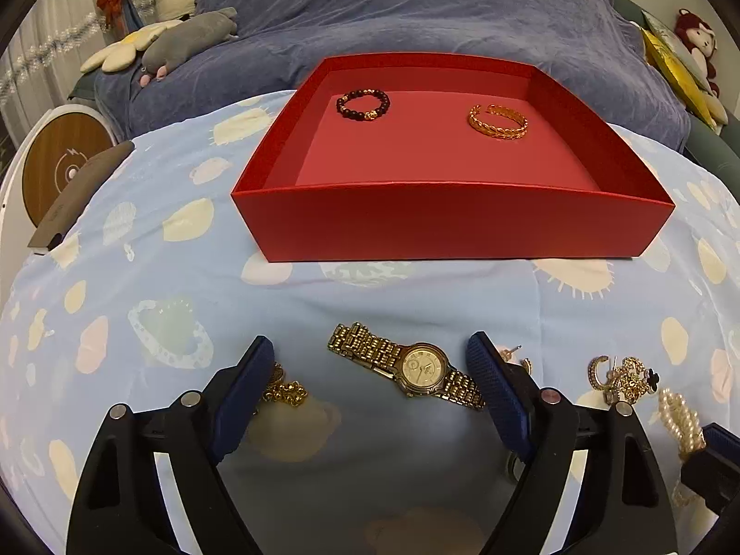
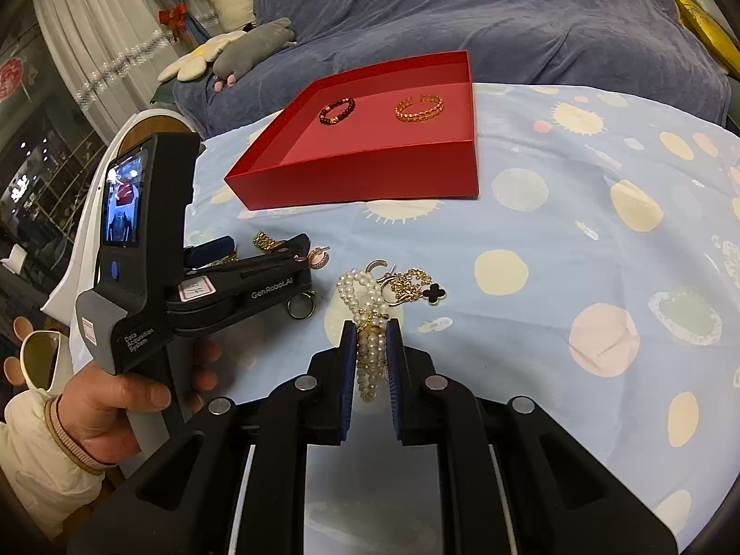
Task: Organize jewelry
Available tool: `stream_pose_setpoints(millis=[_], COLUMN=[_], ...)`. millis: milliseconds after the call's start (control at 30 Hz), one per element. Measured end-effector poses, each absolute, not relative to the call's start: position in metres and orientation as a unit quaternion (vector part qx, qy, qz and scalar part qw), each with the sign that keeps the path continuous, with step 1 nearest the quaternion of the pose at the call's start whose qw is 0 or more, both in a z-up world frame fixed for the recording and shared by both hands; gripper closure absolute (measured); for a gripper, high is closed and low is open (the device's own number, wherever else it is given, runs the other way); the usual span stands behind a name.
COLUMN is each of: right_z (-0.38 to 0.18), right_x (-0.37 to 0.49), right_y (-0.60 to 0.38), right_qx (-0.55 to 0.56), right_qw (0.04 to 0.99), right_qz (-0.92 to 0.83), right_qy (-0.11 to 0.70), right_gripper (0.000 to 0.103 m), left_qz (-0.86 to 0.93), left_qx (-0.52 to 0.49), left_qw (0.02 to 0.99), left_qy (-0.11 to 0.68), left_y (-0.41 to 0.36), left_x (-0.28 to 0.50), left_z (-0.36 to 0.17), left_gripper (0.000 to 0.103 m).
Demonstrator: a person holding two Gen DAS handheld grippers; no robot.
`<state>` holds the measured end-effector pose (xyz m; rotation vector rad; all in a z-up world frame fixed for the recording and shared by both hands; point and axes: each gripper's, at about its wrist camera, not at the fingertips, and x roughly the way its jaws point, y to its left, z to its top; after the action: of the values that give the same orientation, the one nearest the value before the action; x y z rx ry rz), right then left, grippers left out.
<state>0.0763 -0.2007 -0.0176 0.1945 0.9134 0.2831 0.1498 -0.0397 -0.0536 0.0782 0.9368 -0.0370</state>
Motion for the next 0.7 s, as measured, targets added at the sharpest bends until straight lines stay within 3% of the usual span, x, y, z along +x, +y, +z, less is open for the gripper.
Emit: stream_pose_setpoints(millis=[300,700], right_z=[-0.014,-0.015], right_x=[0.073,0.077], right_y=[-0.198,-0.181], right_qx=[0.094,0.084], right_qw=[0.883,0.881], right_qz=[0.142,0.154], right_qy=[0.437,0.44], right_gripper=[0.091,0.091], left_qz=[-0.029,-0.071], left_qx=[0.025,0.045], left_qw=[0.886,0.887], left_qy=[0.461,0.454], left_y=[-0.013,-0.015], left_x=[0.133,0.117], left_z=[-0.054,-0.049], left_gripper=[0.025,0.065])
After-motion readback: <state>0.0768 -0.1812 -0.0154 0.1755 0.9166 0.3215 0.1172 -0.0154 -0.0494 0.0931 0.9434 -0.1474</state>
